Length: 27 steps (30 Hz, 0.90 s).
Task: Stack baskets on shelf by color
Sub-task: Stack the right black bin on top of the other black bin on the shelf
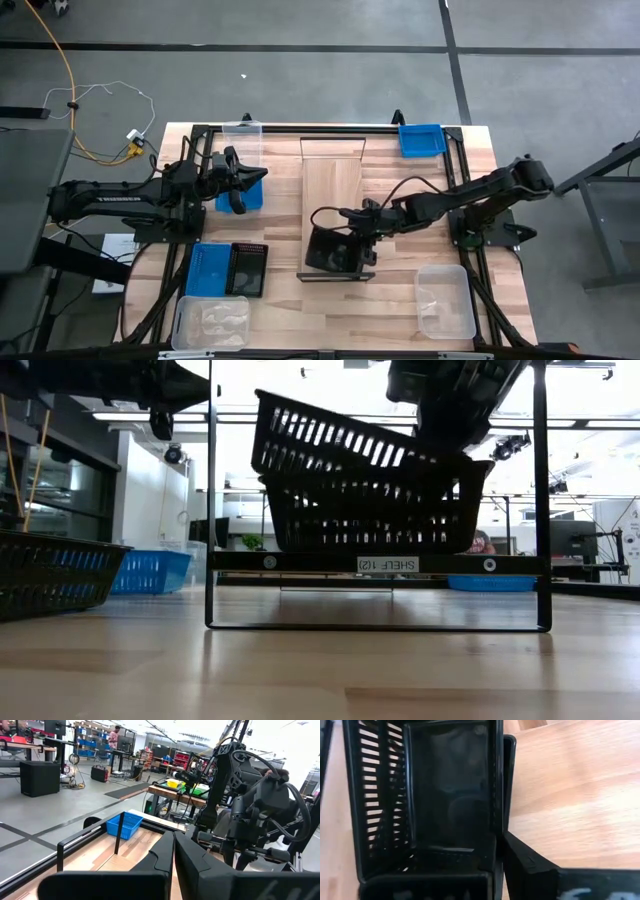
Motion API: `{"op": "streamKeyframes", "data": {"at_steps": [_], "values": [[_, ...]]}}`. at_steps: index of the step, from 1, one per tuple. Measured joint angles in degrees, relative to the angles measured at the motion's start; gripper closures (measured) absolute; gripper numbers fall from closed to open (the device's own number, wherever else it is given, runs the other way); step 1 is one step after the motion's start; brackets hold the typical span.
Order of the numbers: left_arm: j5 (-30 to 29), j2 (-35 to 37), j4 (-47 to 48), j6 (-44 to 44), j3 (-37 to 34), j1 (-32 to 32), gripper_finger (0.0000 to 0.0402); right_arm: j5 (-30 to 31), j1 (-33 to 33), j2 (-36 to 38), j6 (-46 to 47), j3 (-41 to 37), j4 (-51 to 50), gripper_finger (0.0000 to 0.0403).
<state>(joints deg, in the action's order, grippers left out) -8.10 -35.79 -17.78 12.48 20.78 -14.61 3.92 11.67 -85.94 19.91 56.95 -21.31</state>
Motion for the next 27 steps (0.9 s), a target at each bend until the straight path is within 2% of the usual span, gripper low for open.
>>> {"op": "streamKeyframes", "data": {"at_steps": [9,15,21,27], "values": [[0.07,0.0,0.07,0.84,0.0,0.0,0.0398,-2.46,-1.88,4.56,0.17,0.0,-1.52,0.0402],[0.05,0.0,0.07,0.86,0.0,0.0,0.0398,-8.96,-3.48,4.95,1.64,5.7,-14.36,0.0402],[0.04,0.0,0.33,0.86,0.0,0.0,0.0398,-9.19,-3.44,4.84,1.67,8.55,-19.98,0.0402],[-0.02,0.0,0.46,0.86,0.0,0.0,0.0398,-8.59,-3.44,4.77,3.33,7.11,-18.38,0.0402]]}}
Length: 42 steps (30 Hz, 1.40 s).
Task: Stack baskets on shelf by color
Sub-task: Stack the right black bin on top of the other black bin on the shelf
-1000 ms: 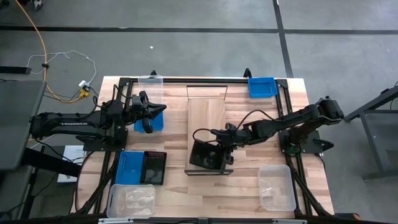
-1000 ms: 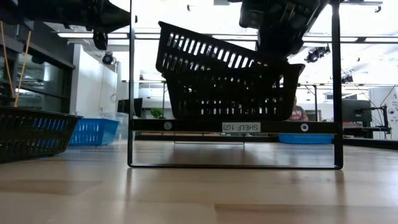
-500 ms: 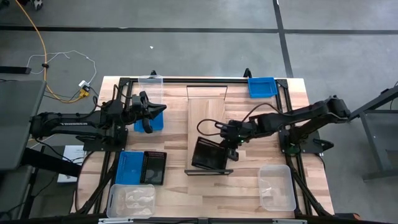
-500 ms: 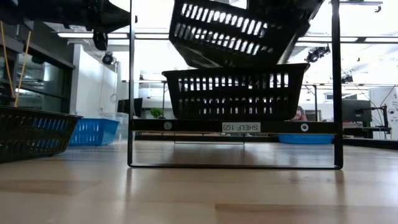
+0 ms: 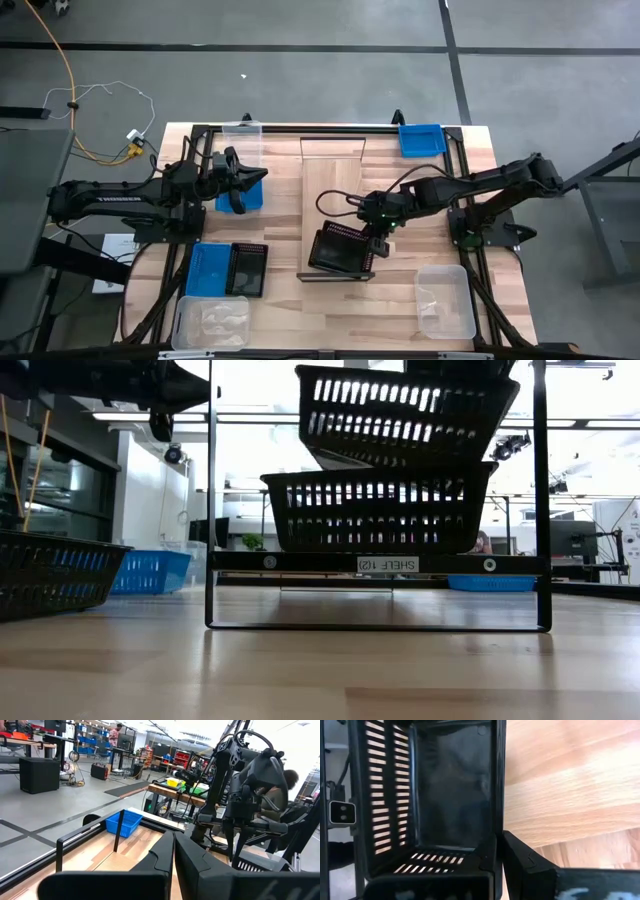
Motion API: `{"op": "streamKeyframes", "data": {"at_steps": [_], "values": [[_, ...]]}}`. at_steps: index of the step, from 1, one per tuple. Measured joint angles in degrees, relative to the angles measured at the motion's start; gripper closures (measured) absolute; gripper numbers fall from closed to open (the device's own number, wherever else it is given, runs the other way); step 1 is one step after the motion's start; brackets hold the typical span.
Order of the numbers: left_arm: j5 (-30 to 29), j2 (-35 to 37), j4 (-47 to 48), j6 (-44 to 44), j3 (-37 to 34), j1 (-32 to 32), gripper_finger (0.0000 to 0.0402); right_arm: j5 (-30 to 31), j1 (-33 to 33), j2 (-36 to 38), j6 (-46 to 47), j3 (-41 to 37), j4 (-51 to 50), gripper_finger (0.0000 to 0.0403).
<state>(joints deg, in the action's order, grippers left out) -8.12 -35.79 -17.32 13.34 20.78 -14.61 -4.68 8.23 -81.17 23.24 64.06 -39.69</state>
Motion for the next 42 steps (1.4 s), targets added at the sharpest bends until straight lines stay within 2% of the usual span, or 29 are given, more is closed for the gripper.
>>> {"op": "streamKeyframes", "data": {"at_steps": [29,32,42], "values": [[0.01,-0.02,1.36,0.02,0.0,0.01,0.0398,-0.49,0.04,0.0,0.75,-0.16,0.1,0.038],[0.0,-0.02,1.31,0.02,0.0,0.0,0.0398,-1.45,0.04,0.0,1.05,-0.18,0.12,0.036],[0.02,-0.02,1.29,0.02,0.0,0.02,0.0398,-1.55,0.04,0.01,2.22,-0.18,2.13,0.0248]]}}
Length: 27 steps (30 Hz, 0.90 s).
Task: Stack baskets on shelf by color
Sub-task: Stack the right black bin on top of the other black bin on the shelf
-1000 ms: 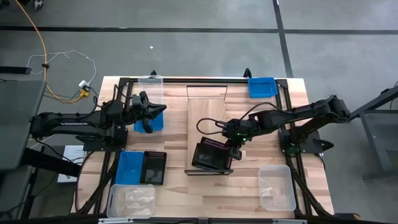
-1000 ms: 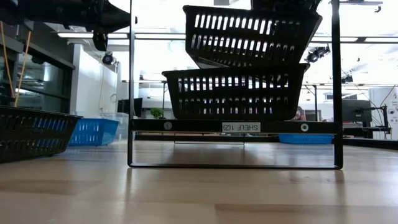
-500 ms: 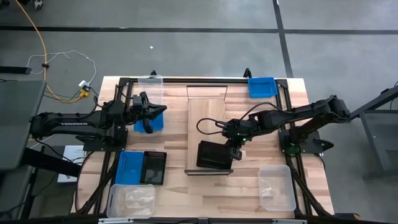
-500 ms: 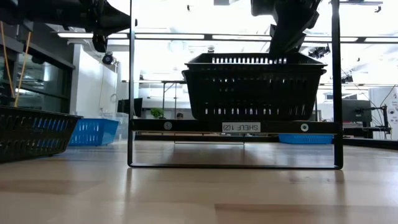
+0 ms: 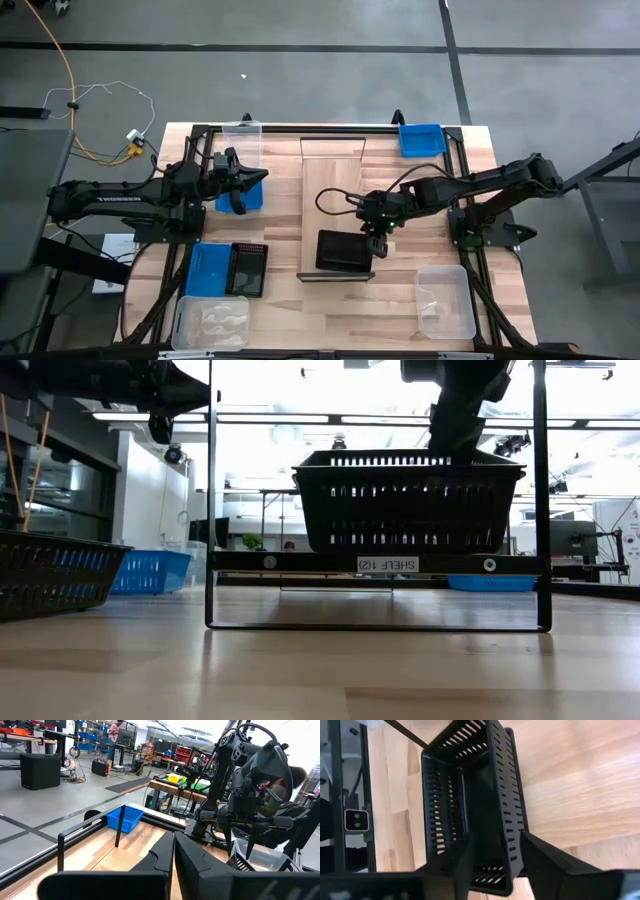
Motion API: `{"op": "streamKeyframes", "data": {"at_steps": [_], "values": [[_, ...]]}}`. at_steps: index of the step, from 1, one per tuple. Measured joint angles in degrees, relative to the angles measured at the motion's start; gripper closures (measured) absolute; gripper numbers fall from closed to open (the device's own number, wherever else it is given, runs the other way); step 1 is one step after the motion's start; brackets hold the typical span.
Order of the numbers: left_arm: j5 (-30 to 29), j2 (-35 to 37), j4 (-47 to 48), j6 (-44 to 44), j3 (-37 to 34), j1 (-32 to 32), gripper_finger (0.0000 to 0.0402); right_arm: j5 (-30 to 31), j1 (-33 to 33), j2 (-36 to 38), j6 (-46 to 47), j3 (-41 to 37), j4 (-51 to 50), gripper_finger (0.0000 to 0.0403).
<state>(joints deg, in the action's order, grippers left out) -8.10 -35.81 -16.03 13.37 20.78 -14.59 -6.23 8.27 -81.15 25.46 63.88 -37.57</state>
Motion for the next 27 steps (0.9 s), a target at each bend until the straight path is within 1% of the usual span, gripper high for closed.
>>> {"op": "streamKeyframes", "data": {"at_steps": [3,6,9,12,15,17,19,20,21,23,27], "values": [[0.0,0.0,0.0,0.0,0.0,-0.02,0.0398,-0.73,-0.02,-0.01,-0.03,0.2,-0.08,0.0235],[0.0,0.0,-0.02,0.0,0.0,0.0,0.0398,-1.41,-0.02,0.01,-0.6,1.33,-0.49,0.0232],[0.0,0.0,-0.02,0.01,0.0,0.0,0.0398,-0.22,0.01,0.01,-1.39,2.25,-0.5,0.0234],[0.0,0.0,-0.02,0.02,0.0,0.0,0.0398,1.06,0.02,0.01,-1.81,2.43,0.49,0.0247],[0.0,0.0,-0.02,0.15,0.0,0.0,0.0398,2.03,0.79,0.01,-3.67,2.43,4.1,0.0278],[0.01,0.0,-0.02,0.15,0.0,-0.02,0.0398,2.7,1.66,0.1,-4.98,1.29,7.97,0.0319],[0.0,0.0,-0.02,0.15,0.0,-0.01,0.0398,1.86,2.14,0.11,-5.48,-1.52,11.99,0.0373],[0.0,0.0,-0.02,0.15,0.0,0.0,0.0398,1.1,2.19,0.07,-5.27,-3.32,14.07,0.0387],[0.01,0.02,-0.01,0.15,0.0,0.0,0.0398,0.99,2.13,0.03,-4.52,-5.23,16.55,0.0391],[0.0,0.02,0.02,0.11,0.0,-0.01,0.0398,0.78,1.67,-0.04,-2.62,-8.44,22.8,0.0385],[0.0,0.02,0.06,0.14,0.0,-0.01,0.0398,0.3,0.9,-0.01,-1.54,-11.6,33.55,0.04]]}}
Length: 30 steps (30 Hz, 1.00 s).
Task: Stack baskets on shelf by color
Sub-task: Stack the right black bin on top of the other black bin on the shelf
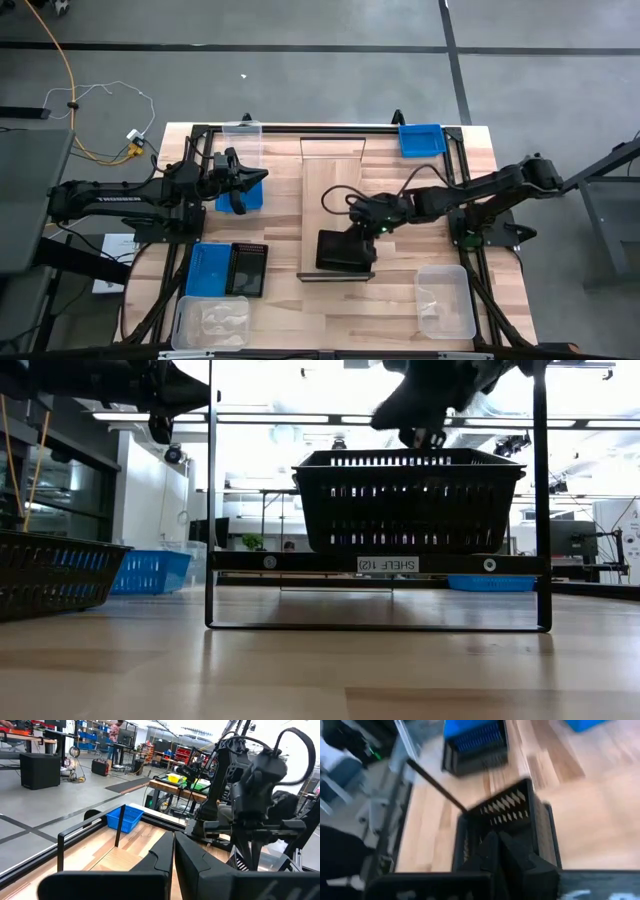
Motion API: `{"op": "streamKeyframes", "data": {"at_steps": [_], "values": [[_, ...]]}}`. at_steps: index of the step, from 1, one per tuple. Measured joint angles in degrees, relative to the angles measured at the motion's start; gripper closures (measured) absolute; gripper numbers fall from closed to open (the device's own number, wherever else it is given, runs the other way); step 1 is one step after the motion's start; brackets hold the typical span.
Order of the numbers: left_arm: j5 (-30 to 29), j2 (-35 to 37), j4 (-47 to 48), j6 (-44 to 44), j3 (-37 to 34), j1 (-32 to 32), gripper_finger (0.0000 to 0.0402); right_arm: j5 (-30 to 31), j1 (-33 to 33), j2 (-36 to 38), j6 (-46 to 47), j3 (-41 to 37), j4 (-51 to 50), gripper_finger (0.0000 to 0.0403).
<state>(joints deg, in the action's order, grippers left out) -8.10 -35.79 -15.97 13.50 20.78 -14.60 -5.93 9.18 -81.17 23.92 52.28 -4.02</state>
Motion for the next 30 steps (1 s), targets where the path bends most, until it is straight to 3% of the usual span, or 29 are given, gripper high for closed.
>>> {"op": "streamKeyframes", "data": {"at_steps": [21,30], "values": [[-0.02,0.0,2.5,1.94,-0.02,0.01,0.0398,-4.54,-7.33,1.57,-5.01,-0.62,-3.07,0.0403],[-0.14,-0.02,2.92,1.96,-0.02,0.01,0.0398,1.61,-7.31,1.01,-1.43,-0.66,-16.06,0.0403]]}}
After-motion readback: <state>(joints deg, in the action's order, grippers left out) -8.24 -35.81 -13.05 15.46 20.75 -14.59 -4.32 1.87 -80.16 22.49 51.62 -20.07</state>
